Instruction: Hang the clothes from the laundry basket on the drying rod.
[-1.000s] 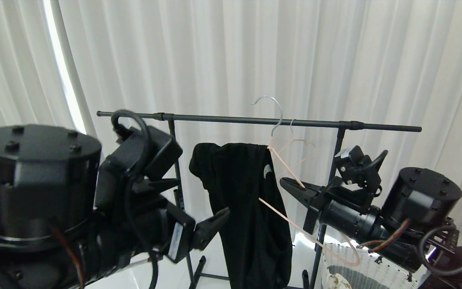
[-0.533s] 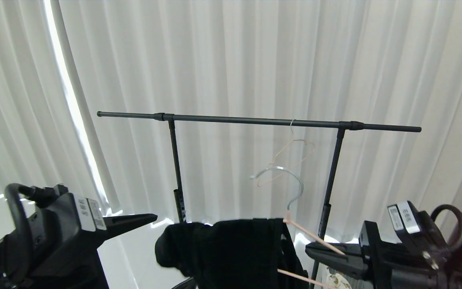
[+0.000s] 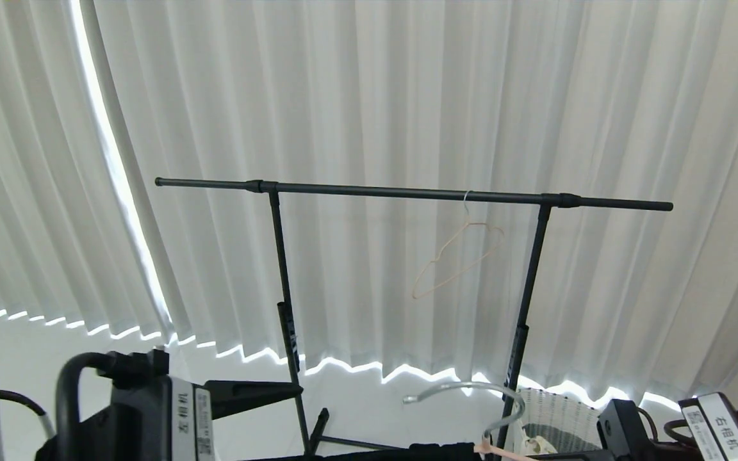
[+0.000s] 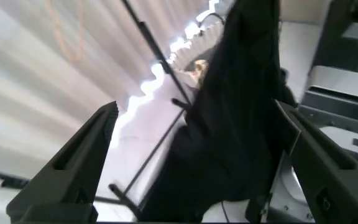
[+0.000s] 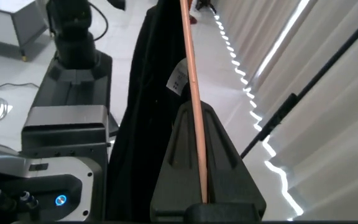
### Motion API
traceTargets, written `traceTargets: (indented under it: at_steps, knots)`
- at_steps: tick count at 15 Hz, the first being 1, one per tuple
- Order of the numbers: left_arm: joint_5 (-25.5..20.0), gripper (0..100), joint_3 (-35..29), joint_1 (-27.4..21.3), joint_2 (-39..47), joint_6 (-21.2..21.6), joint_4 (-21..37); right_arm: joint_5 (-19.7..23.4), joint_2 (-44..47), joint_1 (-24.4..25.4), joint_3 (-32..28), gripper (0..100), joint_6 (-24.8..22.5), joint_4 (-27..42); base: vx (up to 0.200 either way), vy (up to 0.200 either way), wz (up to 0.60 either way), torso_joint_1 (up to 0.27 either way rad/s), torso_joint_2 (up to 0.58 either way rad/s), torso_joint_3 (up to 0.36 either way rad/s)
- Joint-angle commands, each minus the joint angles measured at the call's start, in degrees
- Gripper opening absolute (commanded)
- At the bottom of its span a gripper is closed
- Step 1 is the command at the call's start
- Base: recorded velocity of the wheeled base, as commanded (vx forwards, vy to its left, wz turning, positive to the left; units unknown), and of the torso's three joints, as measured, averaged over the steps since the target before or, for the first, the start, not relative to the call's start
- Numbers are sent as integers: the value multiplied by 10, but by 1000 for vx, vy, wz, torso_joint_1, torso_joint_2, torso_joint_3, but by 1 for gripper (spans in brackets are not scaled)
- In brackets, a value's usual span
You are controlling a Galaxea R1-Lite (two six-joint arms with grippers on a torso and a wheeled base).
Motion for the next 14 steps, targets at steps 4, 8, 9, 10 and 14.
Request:
traceTargets:
  at_steps: [4, 8, 9, 10, 14]
  knots:
    - [-49, 100, -13, -15, 128, 2, -63, 2, -11, 26, 5, 0, -14, 0, 0, 0, 0, 0, 0, 0]
    - [-54, 100, -13, -20, 140, 2, -64, 2, -11, 27, 4, 0, -14, 0, 0, 0, 0, 0, 0, 0]
    - [-53, 100, -13, -19, 143, 3, -64, 2, -11, 28, 3, 0, -13, 0, 0, 0, 0, 0, 0, 0]
    - [-53, 100, -13, -19, 143, 3, -65, 1, -11, 28, 2, 0, -14, 0, 0, 0, 0, 0, 0, 0]
    - [-52, 0, -13, -19, 143, 3, -65, 1, -12, 28, 4, 0, -14, 0, 0, 0, 0, 0, 0, 0]
